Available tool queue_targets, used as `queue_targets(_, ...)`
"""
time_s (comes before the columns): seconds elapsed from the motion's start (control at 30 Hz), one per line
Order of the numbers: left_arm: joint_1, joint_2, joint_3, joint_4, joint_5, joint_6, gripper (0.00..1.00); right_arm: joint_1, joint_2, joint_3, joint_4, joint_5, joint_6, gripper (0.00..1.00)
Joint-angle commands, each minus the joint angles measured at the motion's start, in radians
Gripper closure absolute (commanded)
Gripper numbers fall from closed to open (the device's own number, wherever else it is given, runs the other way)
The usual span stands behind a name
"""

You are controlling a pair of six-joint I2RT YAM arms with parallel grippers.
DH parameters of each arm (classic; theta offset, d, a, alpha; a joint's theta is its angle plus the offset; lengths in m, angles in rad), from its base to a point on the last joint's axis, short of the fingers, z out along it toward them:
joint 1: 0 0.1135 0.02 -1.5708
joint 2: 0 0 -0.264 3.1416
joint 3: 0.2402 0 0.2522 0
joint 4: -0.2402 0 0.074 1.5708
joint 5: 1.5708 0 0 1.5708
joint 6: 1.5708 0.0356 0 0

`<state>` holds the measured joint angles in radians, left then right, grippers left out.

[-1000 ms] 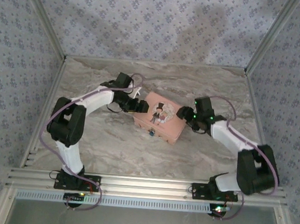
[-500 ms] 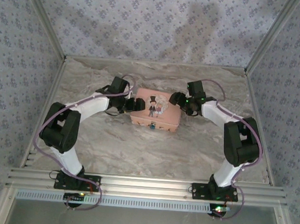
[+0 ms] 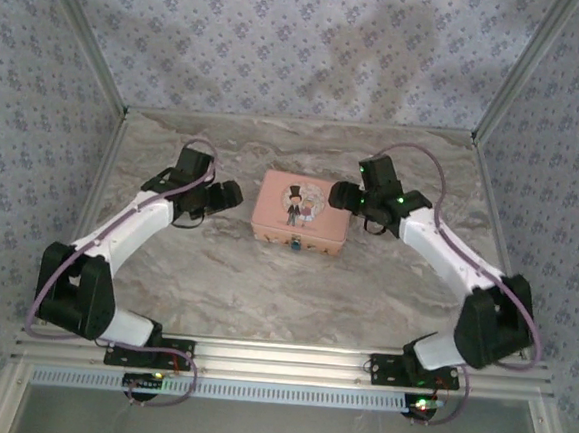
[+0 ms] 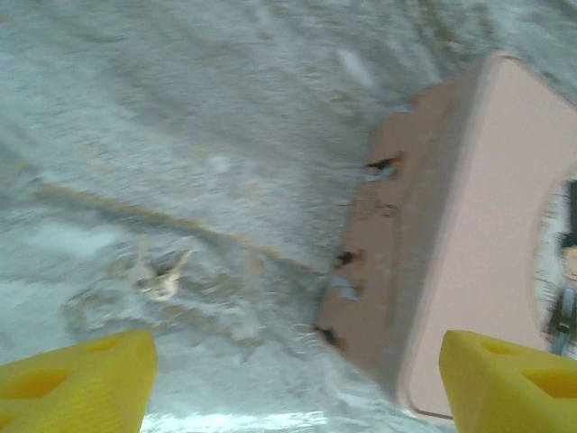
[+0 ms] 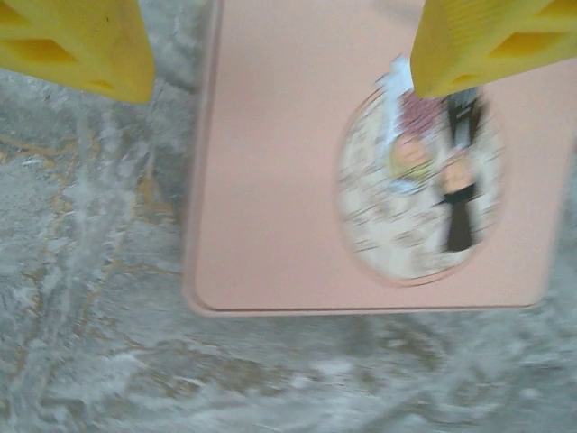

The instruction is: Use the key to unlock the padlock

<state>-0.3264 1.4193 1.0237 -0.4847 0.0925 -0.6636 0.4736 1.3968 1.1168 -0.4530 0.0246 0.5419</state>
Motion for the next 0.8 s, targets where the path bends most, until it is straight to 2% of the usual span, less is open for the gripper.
queue_targets(0.0,0.026,0.036,-0.024,-0.123,-0.092,-0.093,0.26,0.068,-0.084,-0.036,-0.098,0.09,-0.028,0.25)
queue_targets(0.13,0.035,0.116,-0.009,-0.119,-0.11,-0.187,0.36,0.159,-0.171,-0.063,-0.138,0.141,0.001,0.25)
queue_targets(0.37,0.035,0.235,0.009,-0.061,-0.106,-0.297,0.41,0.219,-0.293,-0.123,-0.167,0.166,0.055,0.27)
queue_targets(0.5,0.035,0.277,0.019,-0.038,-0.11,-0.317,0.46,0.247,-0.325,-0.15,-0.18,0.193,0.062,0.32)
queue_targets(0.77,0.036,0.316,0.032,-0.04,-0.129,-0.334,0.58,0.282,-0.36,-0.202,-0.162,0.21,0.113,0.34)
